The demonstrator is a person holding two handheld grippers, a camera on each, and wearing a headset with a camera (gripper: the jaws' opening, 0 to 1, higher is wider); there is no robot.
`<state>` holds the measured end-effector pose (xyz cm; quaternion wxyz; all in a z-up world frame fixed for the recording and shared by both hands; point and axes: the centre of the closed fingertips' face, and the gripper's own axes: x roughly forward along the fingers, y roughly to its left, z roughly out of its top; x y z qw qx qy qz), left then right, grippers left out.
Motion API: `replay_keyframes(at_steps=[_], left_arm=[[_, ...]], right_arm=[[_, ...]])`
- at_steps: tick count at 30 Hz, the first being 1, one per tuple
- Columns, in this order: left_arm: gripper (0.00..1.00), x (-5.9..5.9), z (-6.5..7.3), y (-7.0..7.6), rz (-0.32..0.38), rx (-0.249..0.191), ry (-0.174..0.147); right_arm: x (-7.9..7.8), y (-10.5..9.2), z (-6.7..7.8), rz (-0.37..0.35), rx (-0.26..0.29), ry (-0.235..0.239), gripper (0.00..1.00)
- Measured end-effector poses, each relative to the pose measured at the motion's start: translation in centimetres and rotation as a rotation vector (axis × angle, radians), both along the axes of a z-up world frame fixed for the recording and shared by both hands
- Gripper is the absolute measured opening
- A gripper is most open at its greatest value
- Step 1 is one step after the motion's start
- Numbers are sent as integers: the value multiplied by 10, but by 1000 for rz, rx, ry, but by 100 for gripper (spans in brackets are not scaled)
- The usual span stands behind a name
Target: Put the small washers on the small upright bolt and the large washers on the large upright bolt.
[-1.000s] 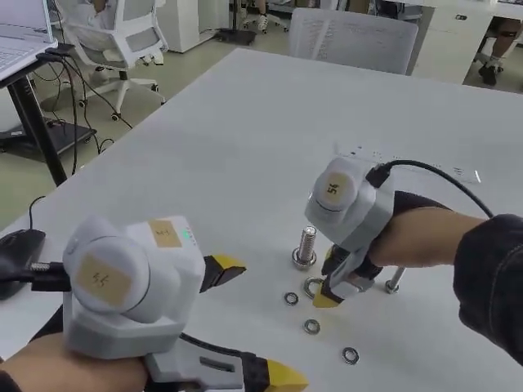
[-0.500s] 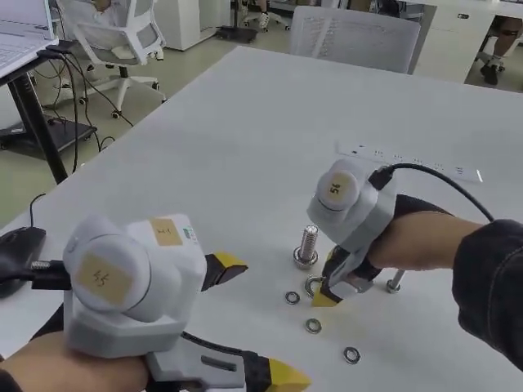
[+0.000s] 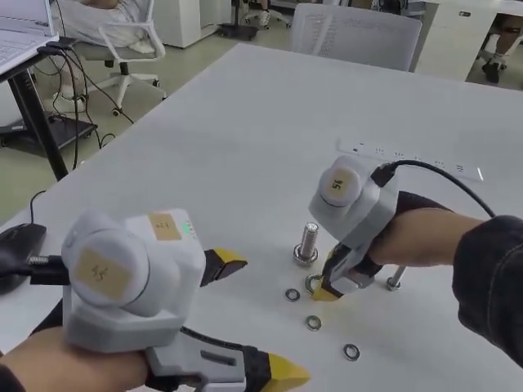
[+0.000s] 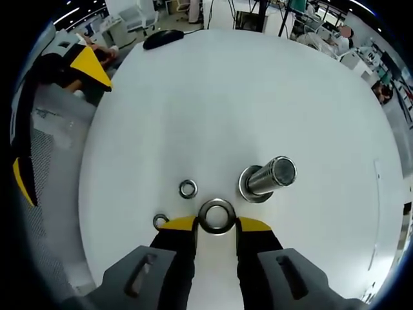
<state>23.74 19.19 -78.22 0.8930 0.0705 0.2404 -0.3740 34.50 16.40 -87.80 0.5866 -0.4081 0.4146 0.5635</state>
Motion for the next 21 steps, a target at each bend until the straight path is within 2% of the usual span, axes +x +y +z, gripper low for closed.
replay_keyframes(at_steps=[13, 21], left_arm=[[80, 0, -2, 0, 0, 0, 6], [80, -1, -2, 0, -3, 2, 3]], right_arm=[[-1, -2, 1, 11, -13, -4, 24], [-1, -6, 7, 11, -16, -5, 24]])
